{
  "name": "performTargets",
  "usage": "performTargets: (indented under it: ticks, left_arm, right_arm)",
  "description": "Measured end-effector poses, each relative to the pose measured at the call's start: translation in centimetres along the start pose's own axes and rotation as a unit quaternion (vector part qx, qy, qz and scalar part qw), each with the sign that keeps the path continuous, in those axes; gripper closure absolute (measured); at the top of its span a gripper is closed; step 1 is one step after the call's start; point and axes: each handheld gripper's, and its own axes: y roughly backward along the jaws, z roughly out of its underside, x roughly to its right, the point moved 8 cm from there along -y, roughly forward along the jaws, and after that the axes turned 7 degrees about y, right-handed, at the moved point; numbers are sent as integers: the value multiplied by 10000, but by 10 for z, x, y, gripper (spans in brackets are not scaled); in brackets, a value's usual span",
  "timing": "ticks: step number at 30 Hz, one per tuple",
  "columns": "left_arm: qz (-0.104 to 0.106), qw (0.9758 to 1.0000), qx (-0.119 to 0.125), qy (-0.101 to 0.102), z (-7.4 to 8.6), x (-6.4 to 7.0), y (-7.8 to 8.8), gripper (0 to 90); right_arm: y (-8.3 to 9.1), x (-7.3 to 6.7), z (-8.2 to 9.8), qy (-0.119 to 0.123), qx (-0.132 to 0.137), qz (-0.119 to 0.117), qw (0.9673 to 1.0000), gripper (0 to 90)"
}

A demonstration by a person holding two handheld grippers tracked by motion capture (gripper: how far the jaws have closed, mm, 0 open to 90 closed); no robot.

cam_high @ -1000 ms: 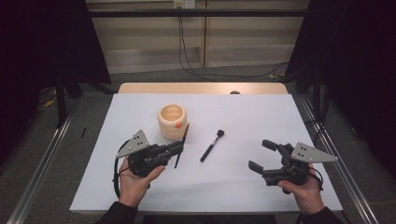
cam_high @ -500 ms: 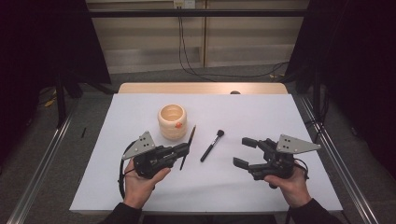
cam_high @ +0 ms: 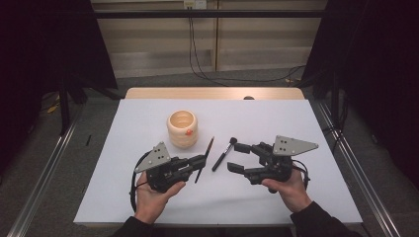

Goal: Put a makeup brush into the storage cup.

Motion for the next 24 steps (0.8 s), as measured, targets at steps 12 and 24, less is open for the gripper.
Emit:
performTargets:
  ticks: [12,24]
  left_arm:
    - [143,9999,-7,-47,2,5,-7,836]
    - [160,9997,-105,-143,6,8,-9,836]
  right_arm:
    - [-20,-2,-16,-19,51,-350,9994,469]
    - [-36,-2,-13,-282,43,-565,9980,680]
